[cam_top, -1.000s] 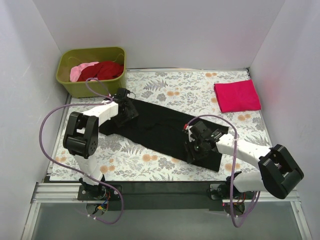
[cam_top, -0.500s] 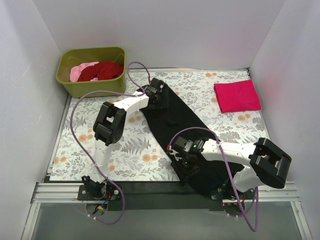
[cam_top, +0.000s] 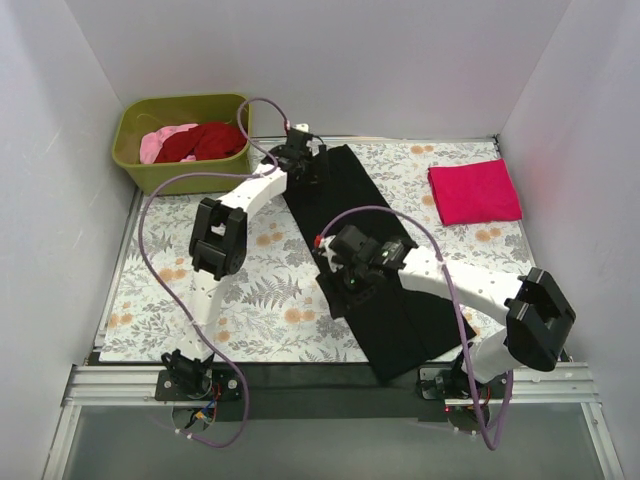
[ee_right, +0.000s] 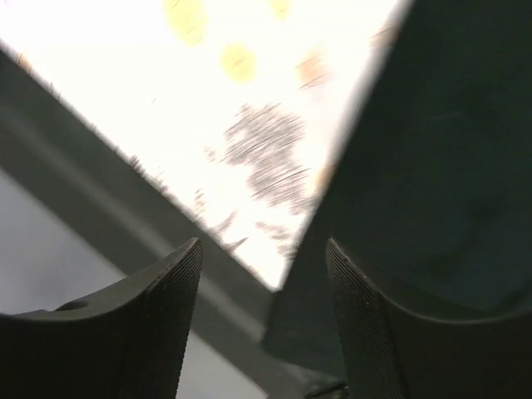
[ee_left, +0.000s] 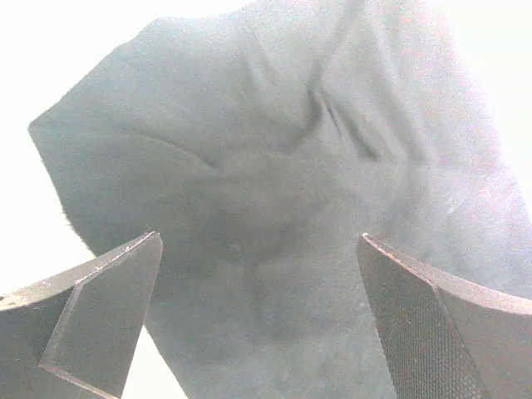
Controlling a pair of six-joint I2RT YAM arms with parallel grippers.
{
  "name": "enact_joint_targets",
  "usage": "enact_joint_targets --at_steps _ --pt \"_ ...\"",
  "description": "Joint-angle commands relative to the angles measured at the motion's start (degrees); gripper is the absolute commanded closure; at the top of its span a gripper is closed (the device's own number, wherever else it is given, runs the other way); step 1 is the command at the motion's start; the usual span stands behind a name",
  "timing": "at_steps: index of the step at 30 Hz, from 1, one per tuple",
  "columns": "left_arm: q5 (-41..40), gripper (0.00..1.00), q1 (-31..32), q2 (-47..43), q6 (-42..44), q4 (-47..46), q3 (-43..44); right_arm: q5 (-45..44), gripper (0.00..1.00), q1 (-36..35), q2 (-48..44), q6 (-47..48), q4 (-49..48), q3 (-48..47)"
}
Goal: Fold and stack the t-shirts
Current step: Fold the tshirt
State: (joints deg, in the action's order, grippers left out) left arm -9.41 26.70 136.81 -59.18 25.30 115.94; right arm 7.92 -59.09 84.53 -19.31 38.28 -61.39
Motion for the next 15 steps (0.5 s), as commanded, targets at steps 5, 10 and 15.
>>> enact_joint_targets --at_steps 5,10,15 --pt "-4.38 0.02 -3.31 -28.85 -3.74 -1.31 -9.81 -0.54 0.43 16.79 0.53 11.65 -1.1 -9.71" --pt "-7.29 0.02 -4.73 -49.56 -5.68 -0.69 -27.93 1.47 0.45 21.29 10.7 18.86 -8.39 -19.17" --pt "-5.45 0.02 -4.73 -66.3 -7.27 -2.7 -51.54 0.6 0.48 22.35 22.5 19.05 -11.74 -29.3"
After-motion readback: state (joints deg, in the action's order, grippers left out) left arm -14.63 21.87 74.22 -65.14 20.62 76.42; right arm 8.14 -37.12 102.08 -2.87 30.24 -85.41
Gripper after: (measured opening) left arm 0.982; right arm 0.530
